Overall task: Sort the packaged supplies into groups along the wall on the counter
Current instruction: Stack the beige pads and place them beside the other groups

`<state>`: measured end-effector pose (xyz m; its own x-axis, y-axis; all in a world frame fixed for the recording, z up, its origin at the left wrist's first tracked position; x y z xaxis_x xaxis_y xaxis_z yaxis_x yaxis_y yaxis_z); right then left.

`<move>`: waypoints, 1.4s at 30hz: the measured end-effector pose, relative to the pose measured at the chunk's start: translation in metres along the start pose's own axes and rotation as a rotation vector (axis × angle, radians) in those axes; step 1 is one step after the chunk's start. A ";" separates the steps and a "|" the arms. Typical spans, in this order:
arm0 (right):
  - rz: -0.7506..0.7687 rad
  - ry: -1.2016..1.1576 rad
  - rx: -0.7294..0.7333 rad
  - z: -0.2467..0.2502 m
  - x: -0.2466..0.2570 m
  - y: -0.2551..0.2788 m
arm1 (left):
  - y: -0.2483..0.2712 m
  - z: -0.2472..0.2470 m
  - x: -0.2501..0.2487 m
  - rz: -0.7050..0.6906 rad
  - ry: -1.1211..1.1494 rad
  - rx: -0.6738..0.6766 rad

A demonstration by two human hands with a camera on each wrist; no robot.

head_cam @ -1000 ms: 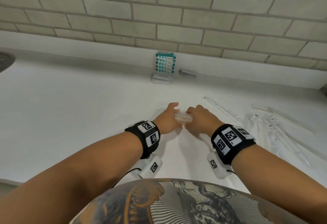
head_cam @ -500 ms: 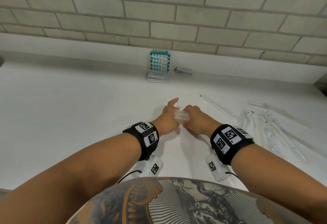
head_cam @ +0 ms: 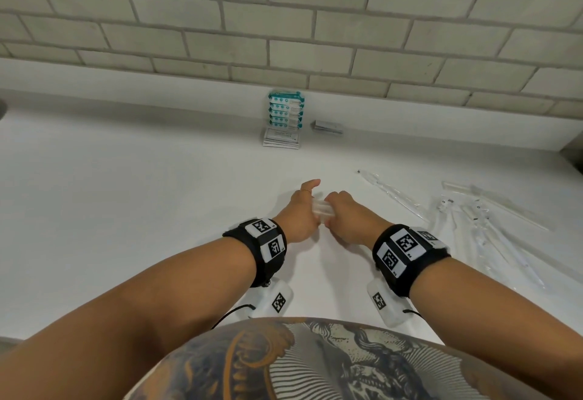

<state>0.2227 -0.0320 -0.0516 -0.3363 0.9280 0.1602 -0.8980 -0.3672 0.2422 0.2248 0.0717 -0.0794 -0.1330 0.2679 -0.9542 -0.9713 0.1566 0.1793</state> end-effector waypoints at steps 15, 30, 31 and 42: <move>0.022 -0.113 -0.078 0.051 -0.011 -0.021 | -0.024 0.037 -0.046 -0.100 -0.096 0.079; -0.444 -1.092 -0.067 0.047 -0.081 -0.160 | -0.163 0.047 -0.044 0.113 0.324 -0.321; -0.486 -1.071 -0.068 0.047 -0.087 -0.168 | -0.171 0.048 -0.045 0.095 0.257 -0.334; -0.576 -0.884 -0.039 0.037 -0.108 -0.204 | -0.204 0.042 -0.036 0.220 -0.177 -0.267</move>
<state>0.4525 -0.0602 -0.0827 0.4561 0.5800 0.6749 -0.8700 0.1310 0.4754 0.4360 0.0706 -0.0719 -0.3304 0.4315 -0.8395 -0.9436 -0.1693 0.2844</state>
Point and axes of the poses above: each hand's wrist, its own y-axis away from the middle knuckle, its own z-axis out of the back of the hand, x = y × z, the point moved 7 cm from there along -y, towards the middle knuckle, and after that the axes turned 14 degrees about y, right-handed, at the moved point
